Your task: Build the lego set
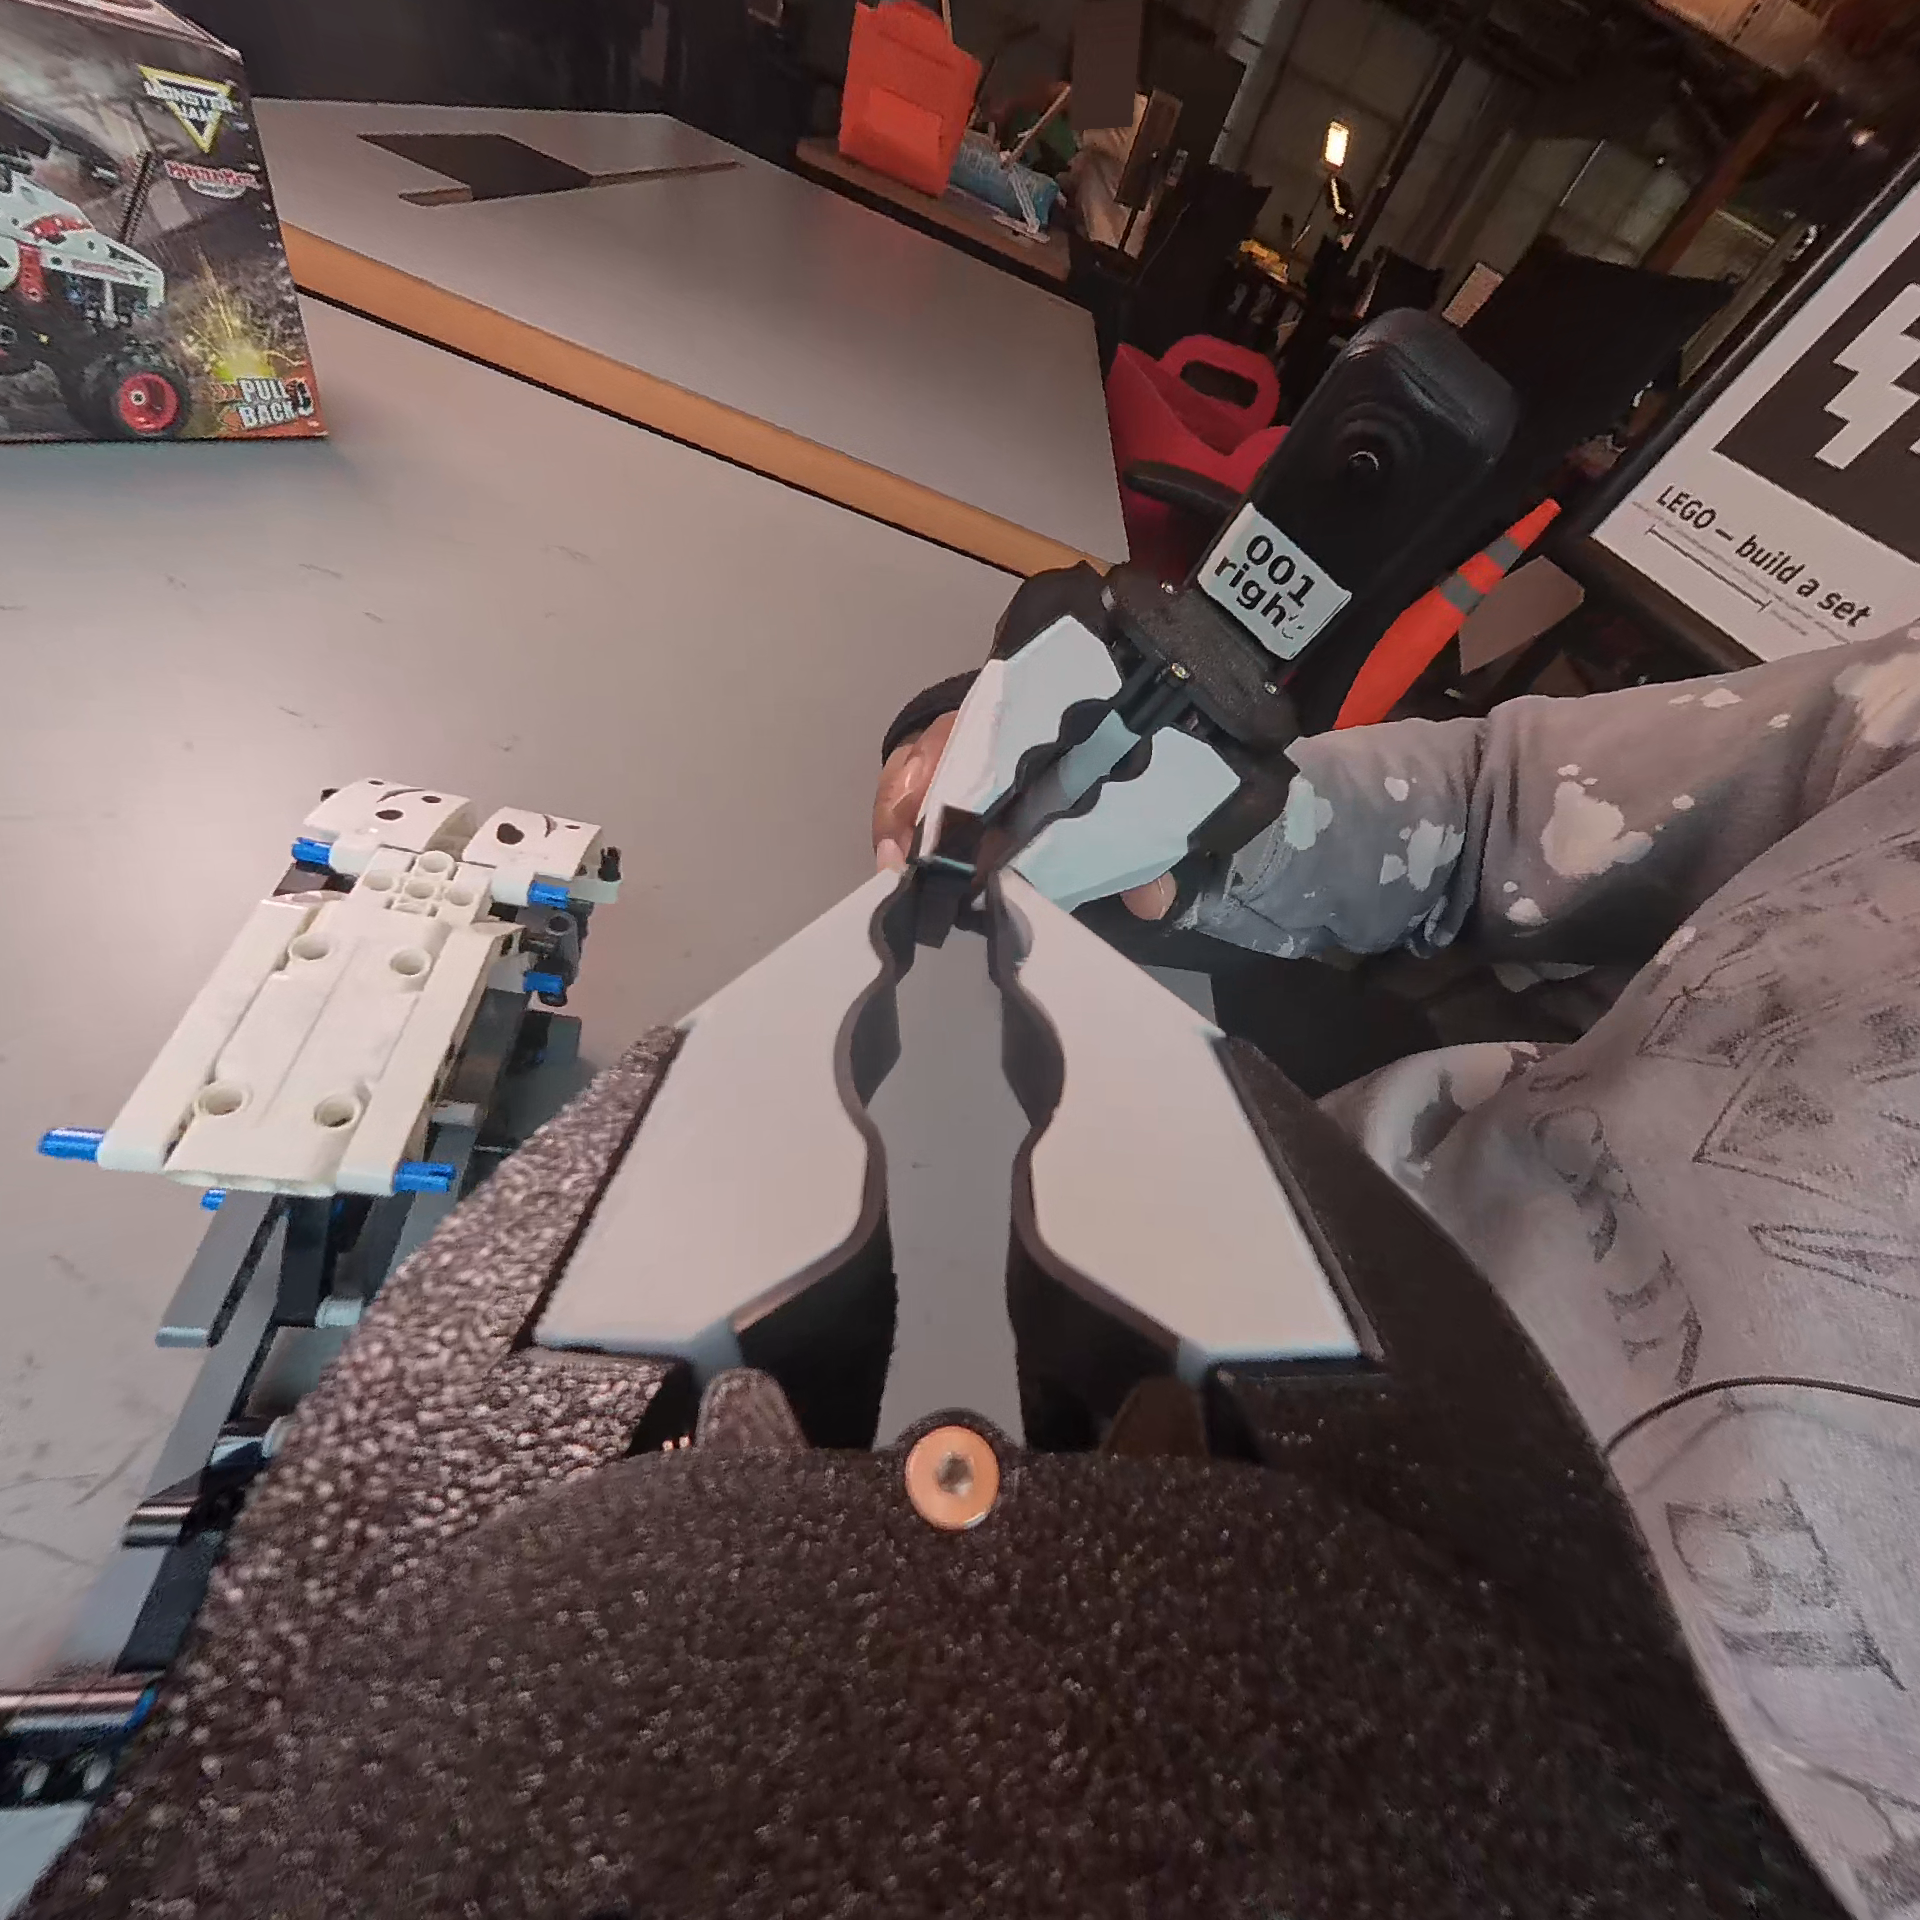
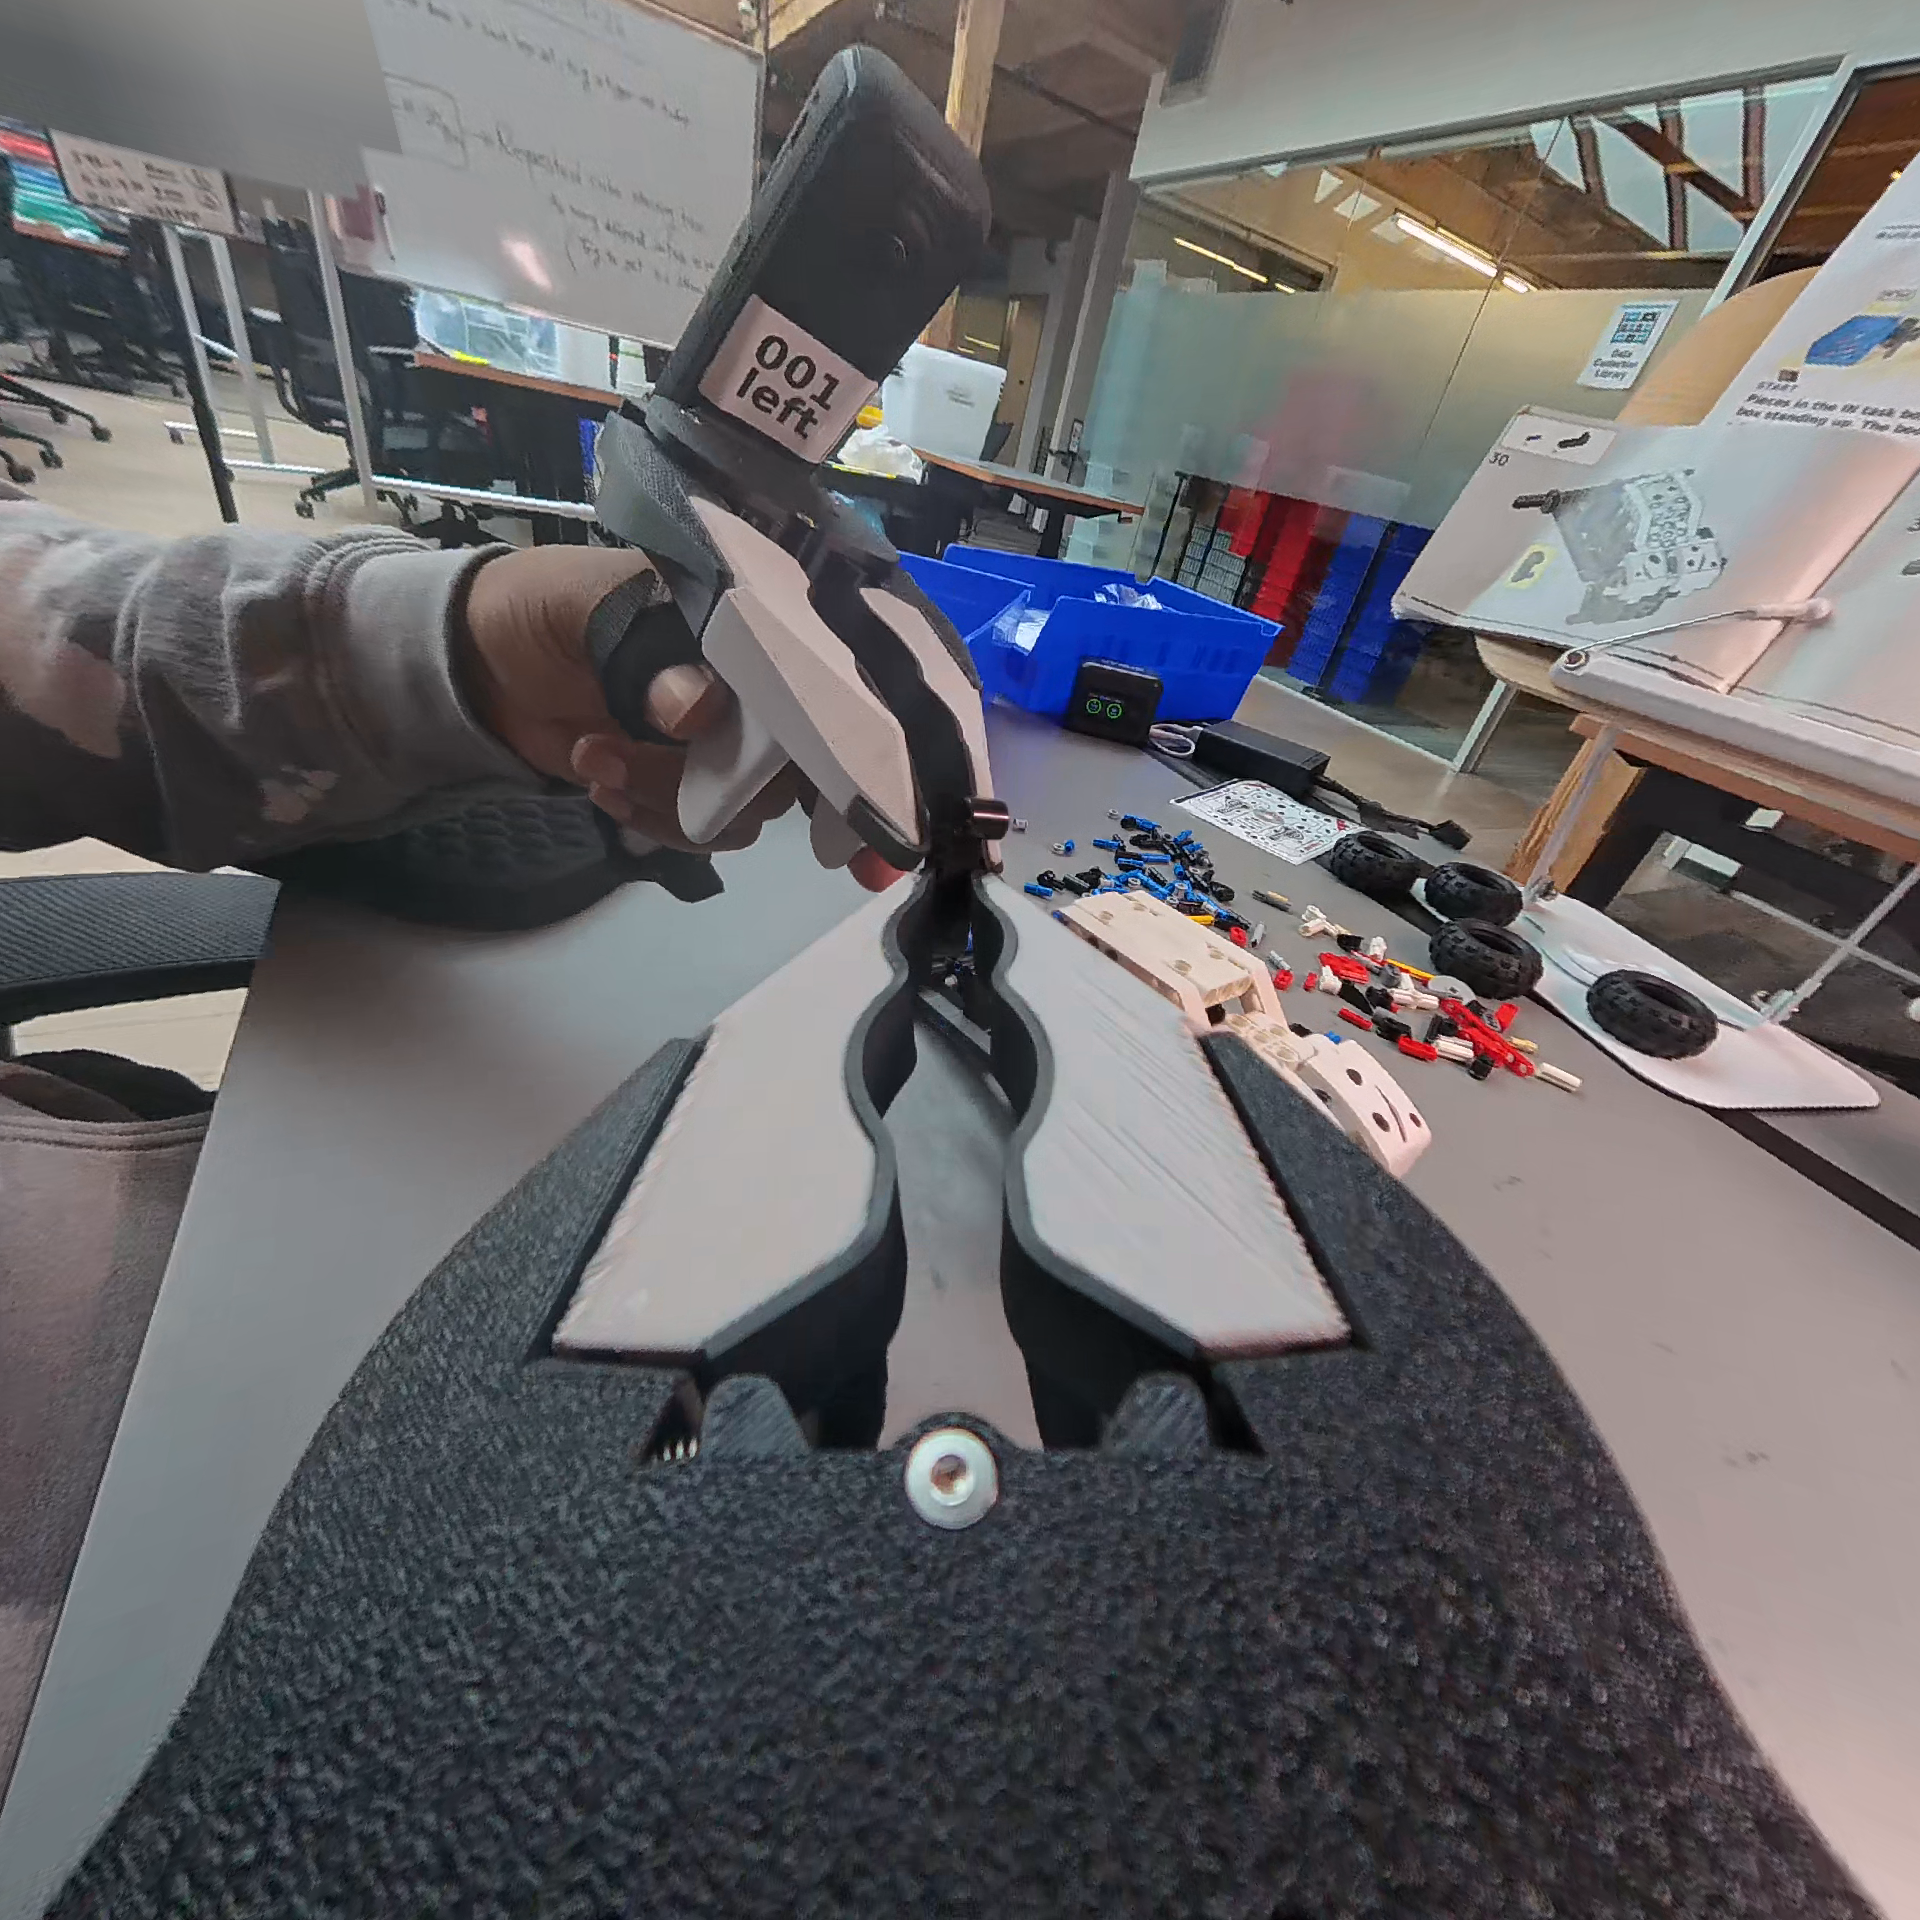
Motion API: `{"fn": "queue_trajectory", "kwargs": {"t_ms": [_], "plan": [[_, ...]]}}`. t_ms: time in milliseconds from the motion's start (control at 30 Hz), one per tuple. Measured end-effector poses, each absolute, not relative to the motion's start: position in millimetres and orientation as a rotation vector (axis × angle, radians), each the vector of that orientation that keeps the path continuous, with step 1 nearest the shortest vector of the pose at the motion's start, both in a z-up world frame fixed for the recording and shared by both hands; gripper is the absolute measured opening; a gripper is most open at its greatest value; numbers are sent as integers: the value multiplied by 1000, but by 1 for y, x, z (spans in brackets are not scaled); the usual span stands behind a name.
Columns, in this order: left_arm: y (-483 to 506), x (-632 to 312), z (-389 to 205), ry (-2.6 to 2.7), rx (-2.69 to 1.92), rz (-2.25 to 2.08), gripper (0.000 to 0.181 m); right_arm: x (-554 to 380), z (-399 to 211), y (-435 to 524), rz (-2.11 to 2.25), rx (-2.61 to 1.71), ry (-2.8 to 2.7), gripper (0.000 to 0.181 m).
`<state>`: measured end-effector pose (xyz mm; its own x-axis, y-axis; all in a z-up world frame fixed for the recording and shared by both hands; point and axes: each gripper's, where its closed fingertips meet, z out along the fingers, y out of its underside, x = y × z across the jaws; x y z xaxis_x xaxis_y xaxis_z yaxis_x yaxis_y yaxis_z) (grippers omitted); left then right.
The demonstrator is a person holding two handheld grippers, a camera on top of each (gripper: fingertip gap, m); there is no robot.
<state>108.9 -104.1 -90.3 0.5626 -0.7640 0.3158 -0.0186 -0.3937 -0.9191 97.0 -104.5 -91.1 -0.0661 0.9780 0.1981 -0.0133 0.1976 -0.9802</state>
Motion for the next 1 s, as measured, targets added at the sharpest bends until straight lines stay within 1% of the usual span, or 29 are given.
{"fn": "queue_trajectory", "kwargs": {"t_ms": [33, 167, 233, 367, 500, 667, 800, 900, 1000], "plan": [[-102, 108, -94, 655, -1818, -914, 9, 97, -95, -104, 1088, -1024, -1361, 5], [-95, 104, -109, 723, -1884, -818, 8, 97, -108, -100, 1018, -1049, -1467, 6], [-88, 98, -118, 766, -1921, -701, 8, 99, -107, -97, 1013, -1051, -1525, 13], [-82, 98, -133, 853, -1960, -570, 7, 100, -107, -84, 939, -1049, -1660, 16], [-75, 100, -142, 916, -1975, -489, 8, 94, -119, -77, 855, -1023, -1854, 15], [-65, 98, -146, 943, -1981, -449, 7, 87, -130, -72, 814, -991, -2060, 3], [-60, 94, -148, 925, -1983, -470, 7, 83, -133, -67, 827, -980, -2127, 3], [-59, 92, -149, 917, -1975, -481, 7, 81, -135, -63, 833, -971, -2138, 9], [-57, 92, -151, 918, -1970, -492, 7, 81, -137, -62, 848, -965, -2172, 9]]}}
